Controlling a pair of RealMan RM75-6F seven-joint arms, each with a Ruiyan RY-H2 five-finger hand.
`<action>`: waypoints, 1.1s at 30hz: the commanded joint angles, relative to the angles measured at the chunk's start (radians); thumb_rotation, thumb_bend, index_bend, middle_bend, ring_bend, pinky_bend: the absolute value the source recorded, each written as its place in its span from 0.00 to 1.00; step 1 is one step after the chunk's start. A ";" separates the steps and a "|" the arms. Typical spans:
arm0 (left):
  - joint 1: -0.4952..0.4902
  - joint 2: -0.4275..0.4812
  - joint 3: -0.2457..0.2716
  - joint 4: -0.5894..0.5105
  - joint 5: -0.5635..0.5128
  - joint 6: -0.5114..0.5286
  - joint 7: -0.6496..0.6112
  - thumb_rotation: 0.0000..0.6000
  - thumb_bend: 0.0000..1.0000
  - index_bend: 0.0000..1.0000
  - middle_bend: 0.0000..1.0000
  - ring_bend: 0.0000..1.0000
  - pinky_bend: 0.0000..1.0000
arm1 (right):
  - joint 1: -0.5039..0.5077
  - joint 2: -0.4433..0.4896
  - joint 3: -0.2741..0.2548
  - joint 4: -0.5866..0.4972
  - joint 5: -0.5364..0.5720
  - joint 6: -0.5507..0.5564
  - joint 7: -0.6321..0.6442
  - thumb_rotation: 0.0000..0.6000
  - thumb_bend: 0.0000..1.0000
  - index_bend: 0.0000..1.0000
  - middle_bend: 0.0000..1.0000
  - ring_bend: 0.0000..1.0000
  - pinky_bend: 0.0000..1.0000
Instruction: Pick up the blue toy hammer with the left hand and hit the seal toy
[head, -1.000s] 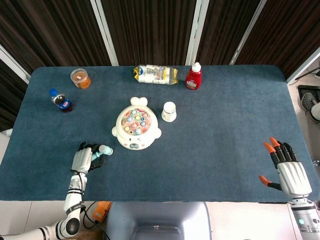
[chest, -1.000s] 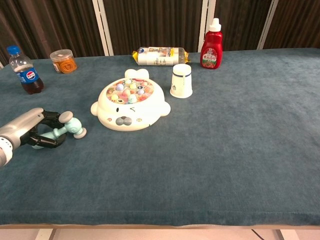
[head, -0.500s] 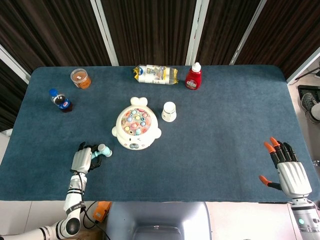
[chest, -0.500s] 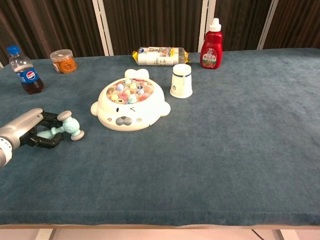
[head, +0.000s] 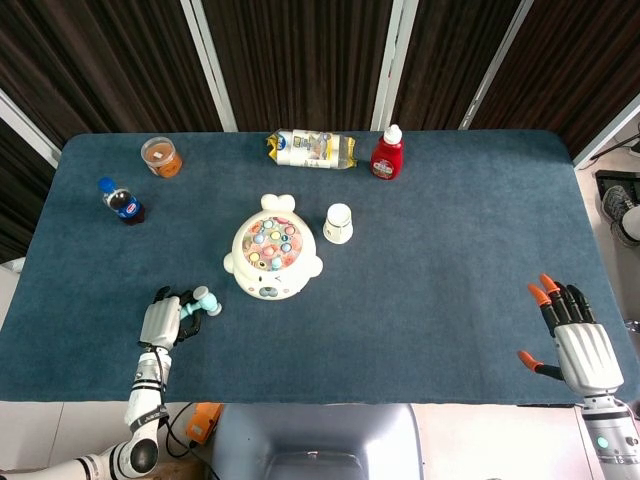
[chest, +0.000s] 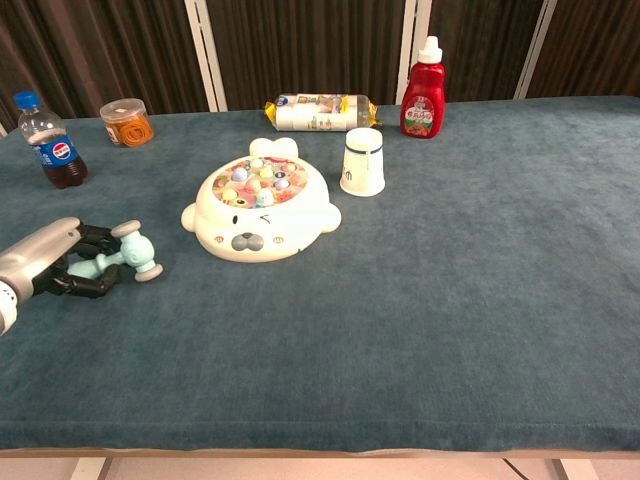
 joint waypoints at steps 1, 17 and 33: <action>0.006 -0.014 0.009 0.019 0.022 0.029 0.006 1.00 0.68 0.59 0.63 0.43 0.20 | 0.000 0.000 0.000 0.000 0.000 0.000 0.000 1.00 0.27 0.00 0.00 0.00 0.00; 0.035 -0.185 0.027 0.372 0.317 0.366 -0.258 1.00 0.78 0.63 0.83 0.64 1.00 | 0.003 -0.003 -0.003 -0.002 0.000 -0.009 -0.009 1.00 0.27 0.00 0.00 0.00 0.00; 0.034 -0.162 -0.012 0.400 0.353 0.359 -0.610 1.00 0.81 0.60 0.92 0.80 1.00 | 0.010 0.000 -0.012 -0.006 -0.003 -0.029 -0.007 1.00 0.27 0.00 0.00 0.00 0.00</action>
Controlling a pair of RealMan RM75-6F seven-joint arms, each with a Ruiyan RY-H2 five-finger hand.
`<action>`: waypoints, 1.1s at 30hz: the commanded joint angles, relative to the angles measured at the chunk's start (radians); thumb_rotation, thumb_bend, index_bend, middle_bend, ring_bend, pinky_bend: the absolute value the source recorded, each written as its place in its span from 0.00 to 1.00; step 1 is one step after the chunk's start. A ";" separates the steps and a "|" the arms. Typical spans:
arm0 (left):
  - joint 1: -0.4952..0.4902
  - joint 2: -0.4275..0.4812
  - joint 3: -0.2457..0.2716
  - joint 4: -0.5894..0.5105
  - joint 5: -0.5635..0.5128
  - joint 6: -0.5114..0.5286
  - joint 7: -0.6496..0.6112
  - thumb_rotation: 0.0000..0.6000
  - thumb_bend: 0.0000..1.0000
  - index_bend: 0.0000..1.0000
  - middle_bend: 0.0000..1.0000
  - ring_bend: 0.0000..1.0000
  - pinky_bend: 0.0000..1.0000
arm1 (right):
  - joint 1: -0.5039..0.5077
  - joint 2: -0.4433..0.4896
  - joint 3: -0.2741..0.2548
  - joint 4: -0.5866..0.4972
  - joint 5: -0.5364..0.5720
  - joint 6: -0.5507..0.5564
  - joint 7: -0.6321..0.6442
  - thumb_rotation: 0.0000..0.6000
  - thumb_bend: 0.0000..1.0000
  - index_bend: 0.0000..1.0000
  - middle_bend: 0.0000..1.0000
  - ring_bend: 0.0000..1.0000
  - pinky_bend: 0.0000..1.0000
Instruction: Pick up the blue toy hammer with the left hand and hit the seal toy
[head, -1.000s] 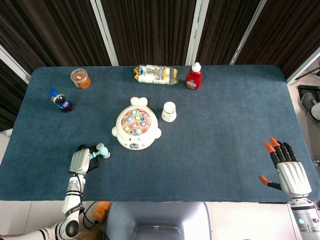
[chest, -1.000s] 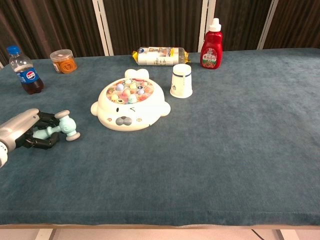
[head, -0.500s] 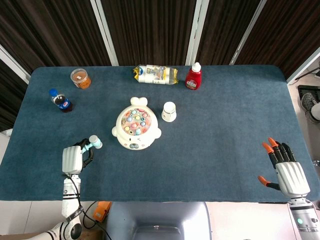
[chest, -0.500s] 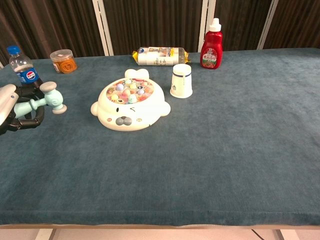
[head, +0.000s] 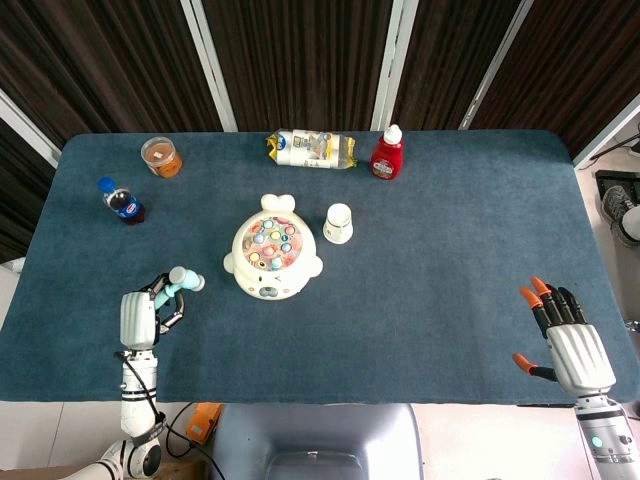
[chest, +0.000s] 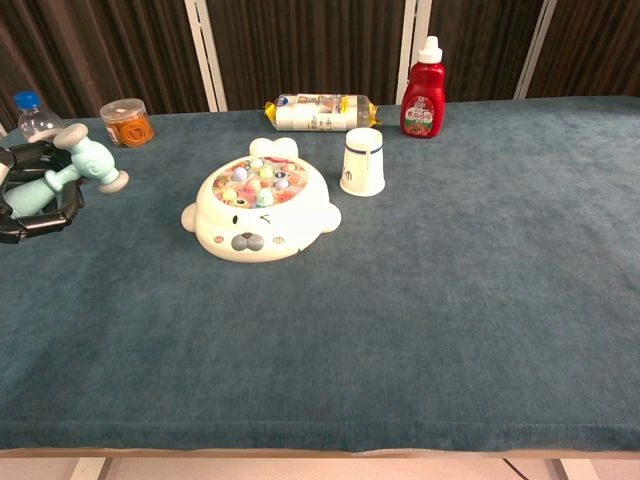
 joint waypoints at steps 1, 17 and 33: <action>-0.001 0.056 -0.015 -0.086 -0.020 -0.063 -0.018 1.00 0.81 0.60 0.92 0.80 1.00 | 0.001 0.002 -0.002 -0.001 -0.003 -0.002 0.004 1.00 0.27 0.00 0.00 0.00 0.00; -0.232 0.030 -0.144 -0.120 -0.068 -0.217 0.379 1.00 0.83 0.60 0.96 0.85 1.00 | 0.008 0.008 0.001 -0.002 0.017 -0.022 0.010 1.00 0.27 0.00 0.00 0.00 0.00; -0.463 -0.146 -0.249 0.135 -0.182 -0.395 0.401 1.00 0.83 0.60 0.97 0.86 1.00 | 0.012 0.040 -0.005 -0.003 0.011 -0.034 0.078 1.00 0.27 0.00 0.00 0.00 0.00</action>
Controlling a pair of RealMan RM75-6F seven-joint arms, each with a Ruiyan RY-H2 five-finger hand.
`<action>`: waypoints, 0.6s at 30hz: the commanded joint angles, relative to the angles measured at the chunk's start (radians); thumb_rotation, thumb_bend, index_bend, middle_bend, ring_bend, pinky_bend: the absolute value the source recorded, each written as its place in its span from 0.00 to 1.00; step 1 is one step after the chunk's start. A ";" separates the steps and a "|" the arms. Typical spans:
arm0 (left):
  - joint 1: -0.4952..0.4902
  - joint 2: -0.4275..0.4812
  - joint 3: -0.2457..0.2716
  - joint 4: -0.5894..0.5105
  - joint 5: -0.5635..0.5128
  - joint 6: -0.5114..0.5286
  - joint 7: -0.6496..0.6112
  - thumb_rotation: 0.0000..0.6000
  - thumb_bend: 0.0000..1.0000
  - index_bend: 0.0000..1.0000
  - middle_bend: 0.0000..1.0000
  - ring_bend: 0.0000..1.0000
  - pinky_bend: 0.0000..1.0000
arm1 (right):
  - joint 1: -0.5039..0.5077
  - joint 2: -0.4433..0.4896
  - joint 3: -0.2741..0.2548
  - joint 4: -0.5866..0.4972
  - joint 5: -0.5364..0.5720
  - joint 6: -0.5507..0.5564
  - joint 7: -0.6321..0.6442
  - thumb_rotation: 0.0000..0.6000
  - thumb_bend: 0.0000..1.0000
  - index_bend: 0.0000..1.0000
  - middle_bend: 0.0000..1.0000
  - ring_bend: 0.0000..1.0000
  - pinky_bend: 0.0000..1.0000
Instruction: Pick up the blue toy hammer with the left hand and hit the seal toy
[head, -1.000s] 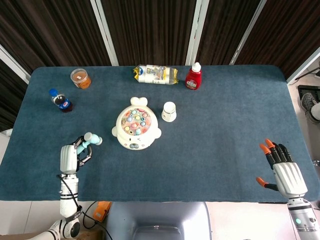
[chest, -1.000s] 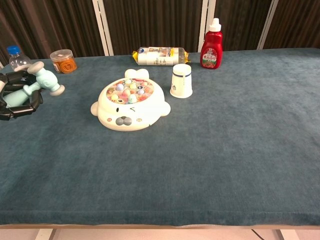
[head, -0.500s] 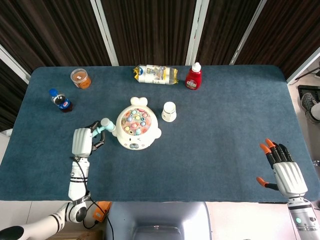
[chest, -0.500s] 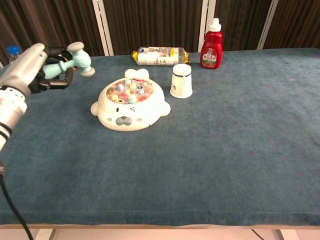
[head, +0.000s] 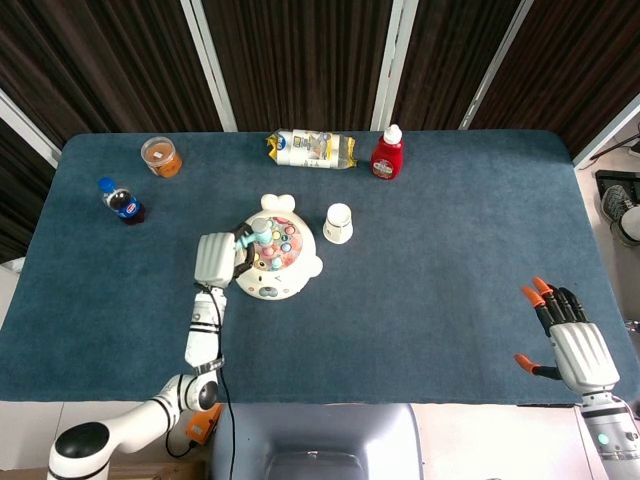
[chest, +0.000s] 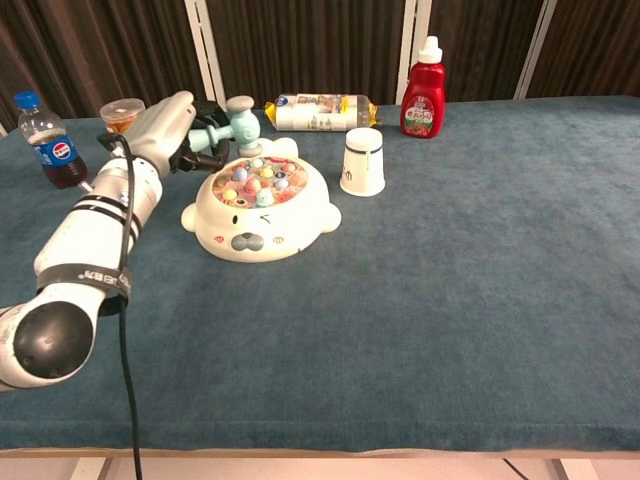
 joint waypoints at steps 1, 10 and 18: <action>-0.034 -0.030 -0.013 0.042 -0.016 -0.017 -0.009 1.00 0.83 0.60 0.97 0.86 1.00 | -0.001 0.004 -0.001 0.001 -0.002 0.002 0.009 1.00 0.27 0.00 0.00 0.00 0.00; -0.066 -0.082 0.006 0.115 -0.022 -0.020 0.010 1.00 0.84 0.60 0.97 0.86 1.00 | -0.005 0.015 -0.007 0.000 -0.017 0.013 0.033 1.00 0.27 0.00 0.00 0.00 0.00; -0.060 -0.102 0.032 0.168 -0.016 -0.020 -0.007 1.00 0.84 0.60 0.97 0.86 1.00 | -0.009 0.024 -0.015 0.000 -0.034 0.022 0.051 1.00 0.27 0.00 0.00 0.00 0.00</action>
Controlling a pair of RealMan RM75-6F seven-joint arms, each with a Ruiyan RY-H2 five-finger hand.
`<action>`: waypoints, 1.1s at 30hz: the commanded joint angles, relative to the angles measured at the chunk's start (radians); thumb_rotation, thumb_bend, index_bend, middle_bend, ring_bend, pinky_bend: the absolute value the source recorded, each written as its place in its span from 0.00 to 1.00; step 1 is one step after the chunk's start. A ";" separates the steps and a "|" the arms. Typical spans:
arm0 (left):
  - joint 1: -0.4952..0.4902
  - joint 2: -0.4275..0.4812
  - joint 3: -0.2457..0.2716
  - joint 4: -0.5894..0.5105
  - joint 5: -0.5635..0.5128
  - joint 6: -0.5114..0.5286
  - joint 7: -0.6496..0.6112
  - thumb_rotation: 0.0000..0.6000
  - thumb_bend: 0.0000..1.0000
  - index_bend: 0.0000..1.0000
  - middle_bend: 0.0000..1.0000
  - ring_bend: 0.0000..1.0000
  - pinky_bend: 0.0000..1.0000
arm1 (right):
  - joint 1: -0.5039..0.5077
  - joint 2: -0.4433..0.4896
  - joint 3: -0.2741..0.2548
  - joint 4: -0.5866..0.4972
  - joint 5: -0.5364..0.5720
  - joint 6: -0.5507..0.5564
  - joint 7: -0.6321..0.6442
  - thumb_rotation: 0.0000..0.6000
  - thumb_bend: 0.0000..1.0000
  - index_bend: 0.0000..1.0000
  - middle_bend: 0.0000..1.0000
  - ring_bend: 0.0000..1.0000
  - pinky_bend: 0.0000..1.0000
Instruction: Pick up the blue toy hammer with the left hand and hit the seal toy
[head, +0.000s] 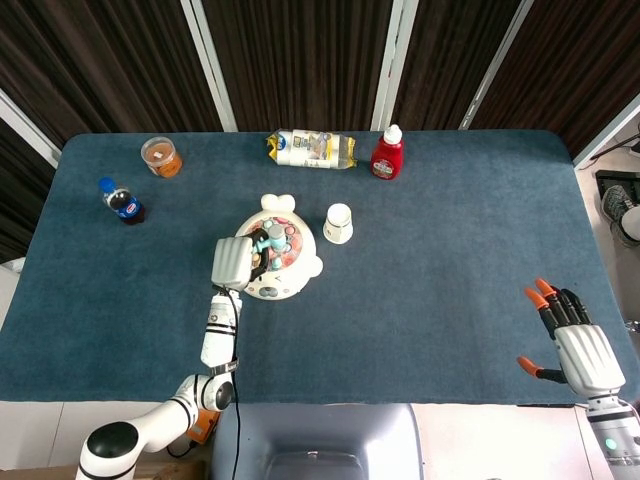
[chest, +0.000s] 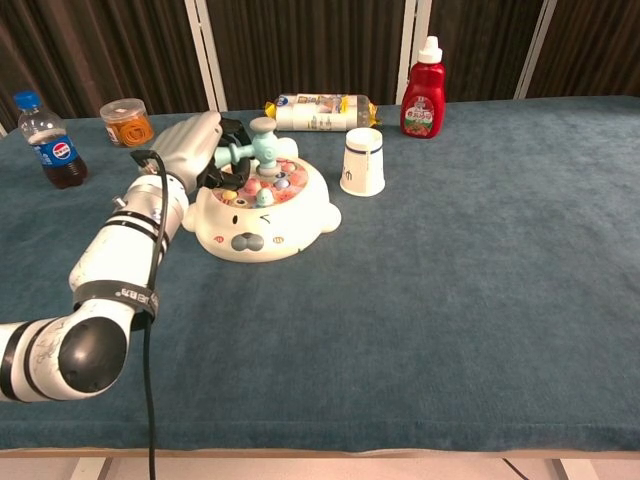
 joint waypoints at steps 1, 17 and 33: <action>0.003 -0.005 0.009 0.017 0.003 0.001 -0.009 1.00 0.84 0.60 0.97 0.86 1.00 | 0.000 0.003 -0.002 0.000 -0.002 0.001 0.004 1.00 0.27 0.00 0.00 0.00 0.00; 0.012 -0.016 0.025 0.076 -0.009 -0.044 -0.039 1.00 0.84 0.60 0.97 0.86 1.00 | 0.005 0.009 -0.008 -0.001 -0.009 -0.011 0.017 1.00 0.27 0.00 0.00 0.00 0.00; -0.030 0.024 -0.024 0.090 -0.026 -0.013 -0.089 1.00 0.84 0.60 0.97 0.86 1.00 | 0.002 0.013 -0.009 0.001 -0.011 -0.003 0.028 1.00 0.27 0.00 0.00 0.00 0.00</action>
